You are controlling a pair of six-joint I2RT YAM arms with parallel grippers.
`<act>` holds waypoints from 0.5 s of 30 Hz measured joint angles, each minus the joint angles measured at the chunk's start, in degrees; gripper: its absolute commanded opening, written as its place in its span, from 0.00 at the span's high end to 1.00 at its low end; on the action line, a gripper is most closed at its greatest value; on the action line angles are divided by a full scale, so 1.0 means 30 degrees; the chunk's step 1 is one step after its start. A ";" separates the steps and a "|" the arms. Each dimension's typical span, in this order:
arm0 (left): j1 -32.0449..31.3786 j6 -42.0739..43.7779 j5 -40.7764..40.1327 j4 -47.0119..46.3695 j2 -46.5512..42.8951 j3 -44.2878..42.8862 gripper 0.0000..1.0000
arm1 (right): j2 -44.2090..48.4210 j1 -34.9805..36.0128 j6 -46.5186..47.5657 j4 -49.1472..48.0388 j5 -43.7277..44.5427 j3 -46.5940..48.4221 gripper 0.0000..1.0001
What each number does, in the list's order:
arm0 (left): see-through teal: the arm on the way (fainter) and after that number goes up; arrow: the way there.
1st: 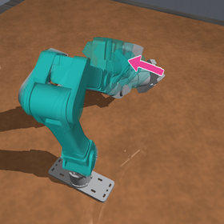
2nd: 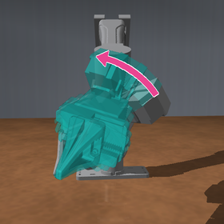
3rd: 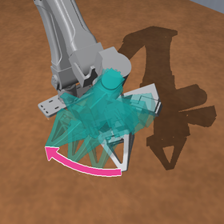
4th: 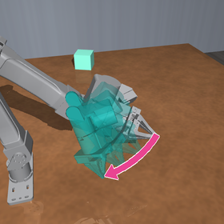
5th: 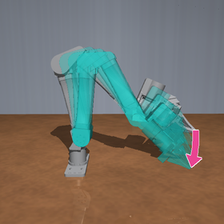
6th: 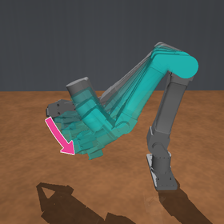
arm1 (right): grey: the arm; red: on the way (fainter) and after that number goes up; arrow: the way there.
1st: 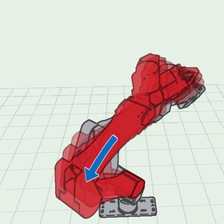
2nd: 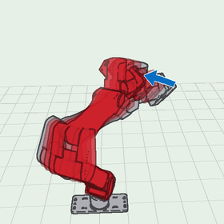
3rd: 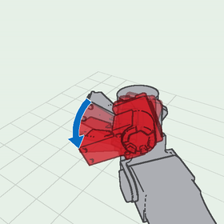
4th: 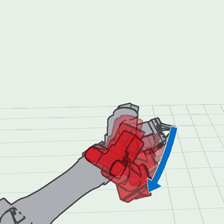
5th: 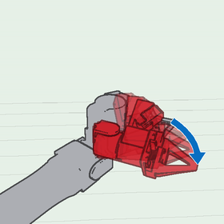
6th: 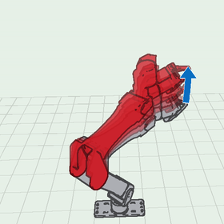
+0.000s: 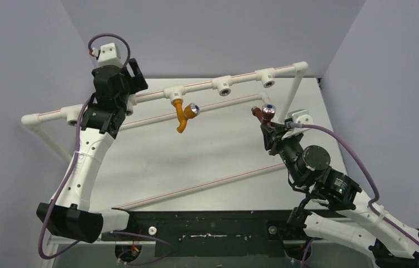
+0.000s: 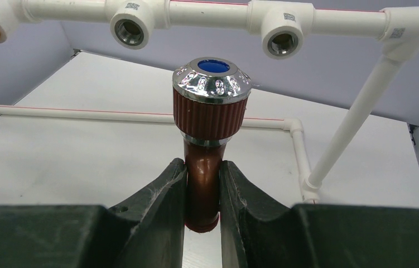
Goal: Install the water faucets
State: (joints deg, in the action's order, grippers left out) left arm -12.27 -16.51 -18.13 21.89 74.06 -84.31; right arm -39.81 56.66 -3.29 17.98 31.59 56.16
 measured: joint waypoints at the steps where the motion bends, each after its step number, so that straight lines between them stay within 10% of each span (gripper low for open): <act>1: 0.0000 -0.0036 -0.0211 -0.0204 -0.0095 0.0415 0.23 | -0.0022 0.0000 0.0051 -0.0007 0.0058 0.0000 1.00; 15: 0.0022 0.0000 -0.1683 -0.5952 -0.2069 0.4721 0.23 | -0.0692 -0.1144 0.2820 -0.1894 0.1260 -0.0729 1.00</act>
State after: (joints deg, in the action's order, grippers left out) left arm -12.21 -16.51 -23.18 4.03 67.85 -70.15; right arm -41.89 53.23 5.17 12.29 35.38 53.98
